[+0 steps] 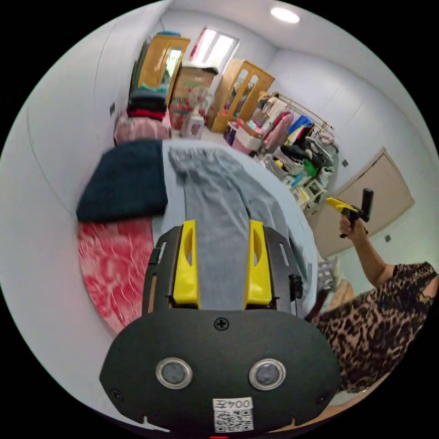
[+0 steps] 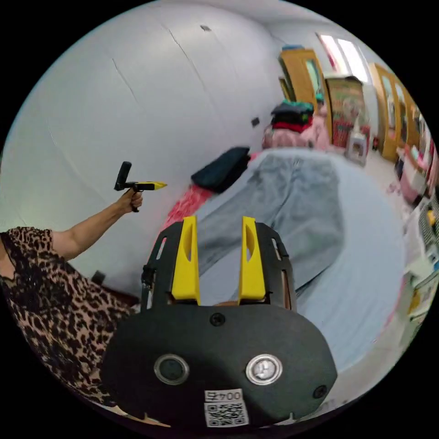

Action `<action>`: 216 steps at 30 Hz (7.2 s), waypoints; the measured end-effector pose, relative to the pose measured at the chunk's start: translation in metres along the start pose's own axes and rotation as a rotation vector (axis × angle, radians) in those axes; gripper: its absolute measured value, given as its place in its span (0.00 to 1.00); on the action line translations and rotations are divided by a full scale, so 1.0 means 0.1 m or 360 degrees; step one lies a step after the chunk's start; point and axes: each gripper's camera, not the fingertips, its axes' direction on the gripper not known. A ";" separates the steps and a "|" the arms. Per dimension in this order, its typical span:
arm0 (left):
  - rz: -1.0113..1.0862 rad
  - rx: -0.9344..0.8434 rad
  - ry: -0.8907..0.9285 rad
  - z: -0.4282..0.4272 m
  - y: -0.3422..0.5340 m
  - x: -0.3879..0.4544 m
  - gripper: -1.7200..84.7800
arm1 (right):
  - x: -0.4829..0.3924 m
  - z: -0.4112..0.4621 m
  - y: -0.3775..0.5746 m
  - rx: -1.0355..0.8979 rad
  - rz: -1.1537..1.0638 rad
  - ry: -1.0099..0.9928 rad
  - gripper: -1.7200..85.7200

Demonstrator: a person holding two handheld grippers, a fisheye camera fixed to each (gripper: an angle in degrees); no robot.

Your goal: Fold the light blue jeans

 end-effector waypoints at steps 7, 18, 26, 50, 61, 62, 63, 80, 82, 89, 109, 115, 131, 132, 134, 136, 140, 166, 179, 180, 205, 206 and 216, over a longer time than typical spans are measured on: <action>-0.0282 -0.0330 0.0122 0.76 1.68 -0.64 0.19 | -0.05 1.46 0.64 -0.0520 0.0279 -0.0465 0.18; -0.0084 -0.0481 0.0109 1.49 1.83 -1.01 0.21 | -0.11 2.48 0.11 -0.0722 0.0194 -0.0401 0.19; 0.0391 -0.0740 -0.0013 2.08 1.45 -0.88 0.23 | -0.14 2.74 -0.53 -0.0678 0.0044 -0.0263 0.16; 0.0067 -0.0615 0.0278 2.80 0.94 -1.96 0.14 | 1.12 2.97 -2.00 -0.0346 0.0832 -0.0803 0.07; -0.0107 -0.0540 0.0441 3.22 0.90 -2.20 0.16 | 1.64 3.26 -2.60 -0.0295 0.1166 -0.0969 0.15; -0.0131 -0.0521 0.0463 3.23 0.91 -2.22 0.16 | 1.68 3.27 -2.58 -0.0282 0.1176 -0.0999 0.16; -0.0173 -0.0497 0.0502 3.27 0.94 -2.26 0.14 | 1.70 3.26 -2.55 -0.0264 0.1163 -0.1022 0.16; -0.0248 -0.0578 0.0739 3.57 1.24 -2.11 0.07 | 1.61 3.26 -1.66 -0.0404 0.0905 -0.0969 0.03; -0.0206 -0.0523 0.0760 3.28 1.22 -1.87 0.07 | 1.52 3.06 -1.70 -0.0311 0.0971 -0.1071 0.02; -0.0316 -0.0308 0.0781 2.49 1.71 -1.19 0.06 | 0.75 2.33 -1.48 -0.0483 0.0586 -0.0656 0.01; -0.0465 -0.0726 0.0211 3.96 2.63 -0.34 0.05 | 1.33 2.87 0.75 -0.0665 0.0737 -0.0580 0.08; -0.0318 -0.0476 0.0234 3.81 2.60 0.15 0.06 | 1.73 1.99 1.29 -0.0275 0.0657 -0.0239 0.11; -0.0648 -0.0589 0.1200 5.81 1.75 1.34 0.17 | 3.30 1.29 2.75 0.0406 0.1613 -0.0451 0.21; -0.0693 -0.0634 0.1219 5.96 1.72 1.37 0.18 | 3.35 1.34 2.83 0.0422 0.1682 -0.0475 0.21; -0.0761 -0.0678 0.1223 6.12 1.68 1.39 0.20 | 3.42 1.40 2.91 0.0452 0.1751 -0.0495 0.21; -0.0819 -0.0692 0.1200 6.26 1.61 1.39 0.22 | 3.50 1.44 2.94 0.0432 0.1766 -0.0512 0.20; -0.0900 -0.0703 0.1226 6.41 1.50 1.37 0.22 | 3.65 1.47 2.94 0.0434 0.1768 -0.0522 0.18; -0.0892 -0.0659 0.0923 6.29 1.64 2.20 0.11 | 2.89 0.86 3.15 0.0028 0.1151 0.0161 0.06; -0.0936 -0.0534 0.0869 6.34 1.94 2.63 0.11 | 2.85 0.91 2.95 -0.0151 0.1039 0.0231 0.06; -0.0942 -0.0519 0.0861 6.33 1.98 2.64 0.11 | 2.84 0.95 2.92 -0.0174 0.1034 0.0229 0.06; -0.0582 -0.0262 -0.0069 4.62 2.79 2.50 0.11 | 1.62 2.18 0.87 -0.0999 0.0097 0.0564 0.16; -0.0550 -0.0264 -0.0090 4.60 2.76 2.48 0.11 | 1.61 2.26 0.78 -0.1053 0.0119 0.0585 0.15; -0.0161 -0.0546 -0.0055 4.77 2.63 2.41 0.10 | 1.46 2.59 0.14 -0.1345 0.0269 0.0748 0.10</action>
